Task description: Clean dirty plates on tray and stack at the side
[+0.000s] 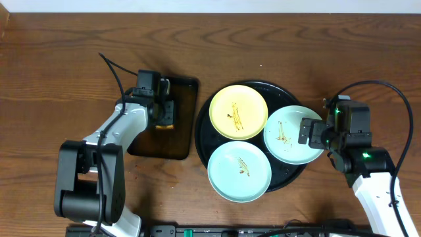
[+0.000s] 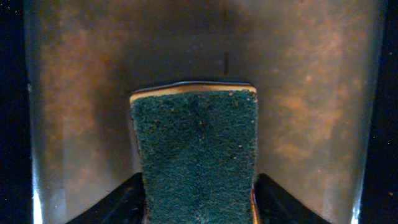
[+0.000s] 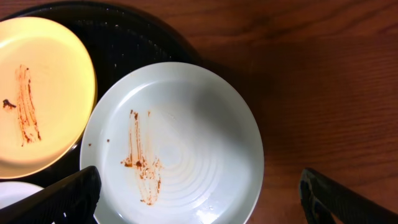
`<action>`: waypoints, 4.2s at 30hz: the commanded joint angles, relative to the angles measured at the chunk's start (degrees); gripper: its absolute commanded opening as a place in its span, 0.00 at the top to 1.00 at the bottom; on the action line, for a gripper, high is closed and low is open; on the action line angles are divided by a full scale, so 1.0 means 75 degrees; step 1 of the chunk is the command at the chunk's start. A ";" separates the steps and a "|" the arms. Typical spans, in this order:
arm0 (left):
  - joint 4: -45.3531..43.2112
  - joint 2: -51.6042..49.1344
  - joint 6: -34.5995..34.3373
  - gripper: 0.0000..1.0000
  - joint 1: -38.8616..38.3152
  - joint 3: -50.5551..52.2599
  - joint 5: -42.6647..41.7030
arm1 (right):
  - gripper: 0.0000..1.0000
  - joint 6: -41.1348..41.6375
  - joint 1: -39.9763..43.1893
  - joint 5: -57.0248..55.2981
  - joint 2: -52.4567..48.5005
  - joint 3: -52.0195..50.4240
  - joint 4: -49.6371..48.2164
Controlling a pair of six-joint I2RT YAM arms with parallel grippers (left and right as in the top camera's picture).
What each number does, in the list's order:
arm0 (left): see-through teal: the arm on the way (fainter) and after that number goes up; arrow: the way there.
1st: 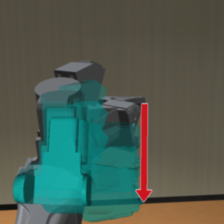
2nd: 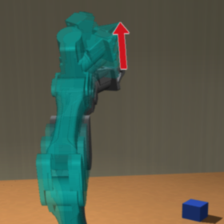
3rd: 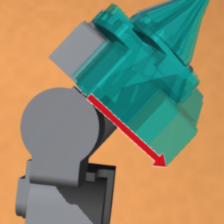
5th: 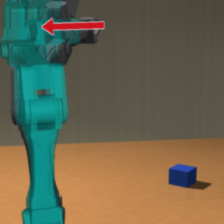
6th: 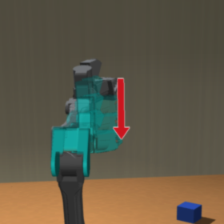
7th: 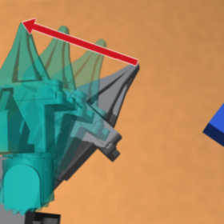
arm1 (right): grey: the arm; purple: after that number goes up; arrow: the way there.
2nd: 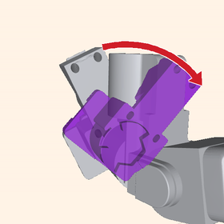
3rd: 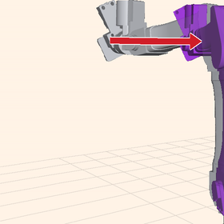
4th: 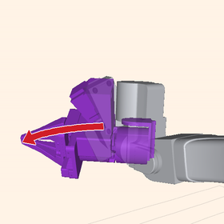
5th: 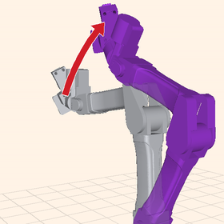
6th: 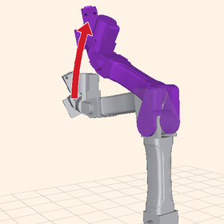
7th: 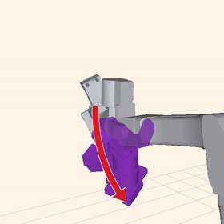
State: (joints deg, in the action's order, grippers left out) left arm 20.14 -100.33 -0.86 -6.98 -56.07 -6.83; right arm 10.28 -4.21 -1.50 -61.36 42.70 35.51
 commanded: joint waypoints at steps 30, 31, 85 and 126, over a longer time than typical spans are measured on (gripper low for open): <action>0.0434 0.0749 -0.0271 0.93 -0.0061 0.0041 0.0259 | 0.01 0.0052 0.0119 -0.0822 0.0044 0.0184 0.0198; 0.0478 0.0912 -0.0271 0.93 -0.0061 0.0038 0.0259 | 0.01 0.0052 0.0227 -0.0822 0.0044 0.0184 0.0201; 0.0758 0.3899 -0.0586 0.92 -0.0061 0.0038 -0.0085 | 0.98 -0.0466 0.1693 0.1037 -0.3308 0.0184 -0.0708; 0.1670 0.2850 -0.1600 0.92 -0.0067 0.0047 -0.0221 | 0.99 -0.0466 0.1693 0.1040 -0.3308 0.0184 -0.0705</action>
State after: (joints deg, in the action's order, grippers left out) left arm 31.57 -74.63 -8.82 -7.25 -55.86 -7.22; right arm 6.90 8.19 7.09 -85.14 43.51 30.15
